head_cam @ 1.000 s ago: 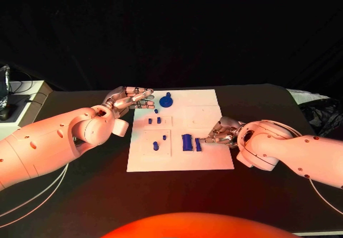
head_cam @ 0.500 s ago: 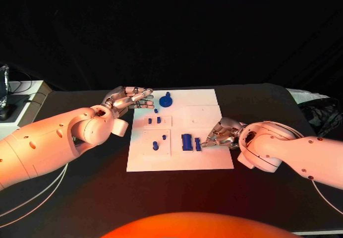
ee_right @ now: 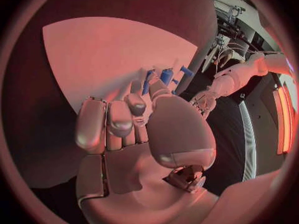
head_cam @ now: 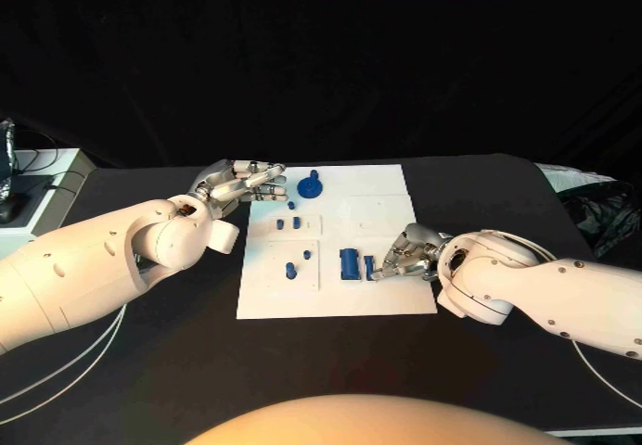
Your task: Assemble the parts on the task board
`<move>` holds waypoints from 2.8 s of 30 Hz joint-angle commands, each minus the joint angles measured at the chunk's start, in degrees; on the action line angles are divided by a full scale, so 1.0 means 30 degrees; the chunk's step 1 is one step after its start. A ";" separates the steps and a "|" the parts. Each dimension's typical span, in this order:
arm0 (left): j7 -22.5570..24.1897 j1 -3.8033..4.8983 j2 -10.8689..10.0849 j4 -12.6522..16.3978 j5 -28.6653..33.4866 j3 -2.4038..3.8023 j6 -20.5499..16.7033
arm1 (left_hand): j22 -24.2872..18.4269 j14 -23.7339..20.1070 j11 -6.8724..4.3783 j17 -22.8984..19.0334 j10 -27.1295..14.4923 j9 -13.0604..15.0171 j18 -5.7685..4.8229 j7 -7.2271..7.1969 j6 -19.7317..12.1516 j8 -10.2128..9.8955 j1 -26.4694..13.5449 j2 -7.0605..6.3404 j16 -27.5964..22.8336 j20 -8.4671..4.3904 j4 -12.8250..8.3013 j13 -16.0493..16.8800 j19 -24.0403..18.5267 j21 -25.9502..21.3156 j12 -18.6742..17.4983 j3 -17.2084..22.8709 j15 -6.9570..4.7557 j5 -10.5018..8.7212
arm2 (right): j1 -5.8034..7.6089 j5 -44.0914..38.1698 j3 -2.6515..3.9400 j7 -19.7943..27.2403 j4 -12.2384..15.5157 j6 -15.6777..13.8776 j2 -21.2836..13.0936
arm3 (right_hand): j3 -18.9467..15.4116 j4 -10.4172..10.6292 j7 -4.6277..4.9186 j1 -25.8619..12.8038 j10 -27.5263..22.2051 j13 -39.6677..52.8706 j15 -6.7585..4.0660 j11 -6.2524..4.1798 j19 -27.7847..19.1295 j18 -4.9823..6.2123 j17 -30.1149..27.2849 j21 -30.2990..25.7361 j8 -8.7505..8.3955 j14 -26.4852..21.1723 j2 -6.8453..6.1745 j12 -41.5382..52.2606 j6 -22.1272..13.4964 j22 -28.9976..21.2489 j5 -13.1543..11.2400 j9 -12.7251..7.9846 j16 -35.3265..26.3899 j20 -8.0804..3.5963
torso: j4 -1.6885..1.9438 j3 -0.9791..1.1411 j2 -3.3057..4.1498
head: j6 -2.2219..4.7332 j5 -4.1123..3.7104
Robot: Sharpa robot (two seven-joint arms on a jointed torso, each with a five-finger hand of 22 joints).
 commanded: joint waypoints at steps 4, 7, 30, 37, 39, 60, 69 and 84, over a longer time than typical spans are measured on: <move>0.0131 -0.0011 -0.0007 0.0063 0.0086 0.0014 0.0260 | -0.0018 -0.0123 -0.0007 -0.0006 -0.0117 -0.0006 -0.0166 0.0063 -0.0018 -0.0007 0.0003 0.0117 -0.0039 -0.0051 0.0049 0.0031 -0.0130 0.0117 -0.0034 -0.0020 -0.0048 0.0070 | -0.0148 -0.0952 0.0003 -0.0651 -0.0159 -0.0061 0.0208 | -0.0153 -0.0102 -0.0179 -0.0115 0.0139 0.0130 -0.0198 -0.0089 0.0742 -0.0223 0.0002 0.0109 0.0303 0.0028 0.0155 0.0212 -0.0043 0.3095 0.0251 0.0114 0.0008 -0.0200 | 0.0010 -0.0009 -0.0004 | -0.0075 0.0036; 0.0129 -0.0011 -0.0023 0.0075 0.0086 0.0015 0.0258 | -0.0065 -0.0134 -0.0020 -0.0010 -0.0089 -0.0003 -0.0171 0.0040 0.0011 -0.0002 0.0003 0.0138 -0.0040 -0.0051 0.0049 0.0030 -0.0140 0.0134 -0.0033 -0.0013 -0.0048 0.0074 | -0.0211 -0.1089 0.0003 -0.0765 -0.0202 0.0078 0.0290 | -0.0180 -0.0181 -0.0214 -0.0065 0.0167 0.0160 -0.0215 -0.0111 0.0761 -0.0234 0.0038 0.0176 0.0383 0.0029 0.0201 0.0232 -0.0047 0.3112 0.0944 0.0111 0.0032 -0.0216 | 0.0008 -0.0008 0.0004 | -0.0094 0.0029; 0.0188 -0.0011 -0.0003 0.0006 0.0105 0.0016 0.0252 | -0.0094 -0.0136 -0.0015 -0.0012 -0.0104 -0.0005 -0.0175 0.0047 -0.0012 -0.0006 0.0002 0.0109 -0.0038 -0.0048 0.0043 0.0030 -0.0149 0.0145 -0.0034 -0.0027 -0.0045 0.0073 | -0.0132 0.4240 0.0042 0.3882 0.0078 -0.2799 -0.0648 | -0.1042 0.1413 0.0626 -0.0574 -0.0656 -0.0190 0.0185 0.0449 0.0565 -0.0050 -0.0078 -0.0608 -0.1147 -0.0040 -0.0533 -0.0604 -0.1078 0.2941 0.1967 -0.1269 -0.0109 0.0165 | -0.0053 -0.0006 -0.0053 | 0.0094 0.0138; 0.0268 -0.0011 0.0104 -0.0200 0.0383 0.0016 0.0259 | -0.0105 -0.0152 -0.0012 -0.0016 -0.0114 -0.0004 -0.0176 0.0036 -0.0013 -0.0004 -0.0005 0.0107 -0.0042 -0.0046 0.0035 0.0029 -0.0156 0.0144 -0.0037 -0.0036 -0.0041 0.0069 | 0.0058 0.8531 0.0109 0.7909 -0.0557 -0.3759 -0.1000 | -0.1901 0.2115 0.0926 -0.0701 -0.1122 -0.0672 0.0393 0.0677 0.0488 0.0119 0.0071 -0.1204 -0.2207 -0.0061 -0.0564 -0.0606 -0.1094 0.2827 0.1653 -0.2698 -0.0244 0.0378 | -0.0050 0.0004 -0.0052 | 0.0279 0.0110; 0.0327 -0.0011 0.0159 -0.0306 0.0548 0.0016 0.0233 | -0.0108 -0.0157 -0.0012 -0.0017 -0.0121 -0.0004 -0.0177 0.0032 -0.0021 -0.0005 0.0004 0.0105 -0.0042 -0.0045 0.0025 0.0029 -0.0159 0.0143 -0.0037 -0.0034 -0.0040 0.0071 | 0.0150 0.9391 0.0136 0.9141 -0.0930 -0.4182 -0.1050 | -0.1995 0.1614 0.0930 -0.0598 -0.1110 -0.0720 0.0386 0.0671 0.0485 0.0122 0.0128 -0.1244 -0.2193 -0.0051 -0.0193 -0.0526 -0.1039 0.2820 0.1804 -0.2798 -0.0241 0.0375 | -0.0092 -0.0012 -0.0092 | 0.0389 0.0126; 0.3396 -0.0017 0.2141 -0.3013 0.2347 0.0023 -0.2603 | -0.1440 -0.4723 0.0815 -0.2046 -0.3408 -0.0162 0.0076 -0.0717 -0.2914 -0.0160 -0.0136 0.0290 -0.0079 0.1331 -0.0874 -0.0048 -0.2416 -0.0649 -0.0072 0.0130 0.1383 -0.0003 | 0.0387 1.7341 0.0814 1.8570 -0.8861 -0.3949 0.1646 | -0.0798 -0.2601 0.1937 0.2342 -0.2822 -1.6998 0.2031 0.2084 -0.4619 0.0228 -0.8084 -2.0873 -0.2417 -0.2965 0.2680 -1.4280 -0.2663 -0.8518 0.2233 -0.9105 -1.5418 0.2057 | -0.0571 0.0043 -0.0814 | 0.2822 0.0516; 0.2781 -0.0005 0.2538 -0.3727 0.2061 0.0004 -0.2305 | -0.5035 -2.3062 -0.2217 -0.3251 -2.2626 -0.1217 -0.1149 -0.2904 -1.9519 -0.1209 -0.8807 -0.0064 -0.1239 -0.2218 -0.2399 -0.1144 -1.9900 -0.1866 -0.1217 0.2471 -0.1846 -0.6224 | 0.0321 1.7148 0.1004 1.8088 -0.9705 -0.4287 0.2136 | -0.0295 -0.0731 -0.0359 -0.5173 -0.9516 -2.3949 0.1950 0.1004 -1.3777 -0.1154 -1.7469 -2.2052 -0.3608 -1.0755 0.1483 -1.7873 -0.8763 -2.4972 -0.2438 -1.2244 -2.3189 0.2179 | -0.0580 0.0087 -0.0852 | 0.3143 0.0602; 0.3986 0.0887 0.2220 -0.0178 0.3101 -0.2240 -0.7756 | -0.5035 -2.3062 -0.2217 -0.3251 -2.2626 -0.1217 -0.1149 -0.2904 -1.9519 -0.1209 -2.7984 -0.0064 -0.1239 -0.2218 -0.2399 -0.1144 -1.9900 -0.1866 -0.1217 0.2471 -0.1846 -0.6224 | -0.1223 2.0249 0.2319 1.9631 -0.4510 -0.7426 0.1263 | -0.0295 -0.0731 -0.0359 -2.2445 -2.5379 -2.3949 0.1950 0.1004 -2.7999 -0.1154 -1.7469 -2.2052 -0.3608 -2.7442 0.1483 -1.7873 -2.2834 -2.4972 -0.2438 -1.2244 -2.3189 0.2179 | 0.0726 -0.0073 -0.2653 | 0.4517 -0.0765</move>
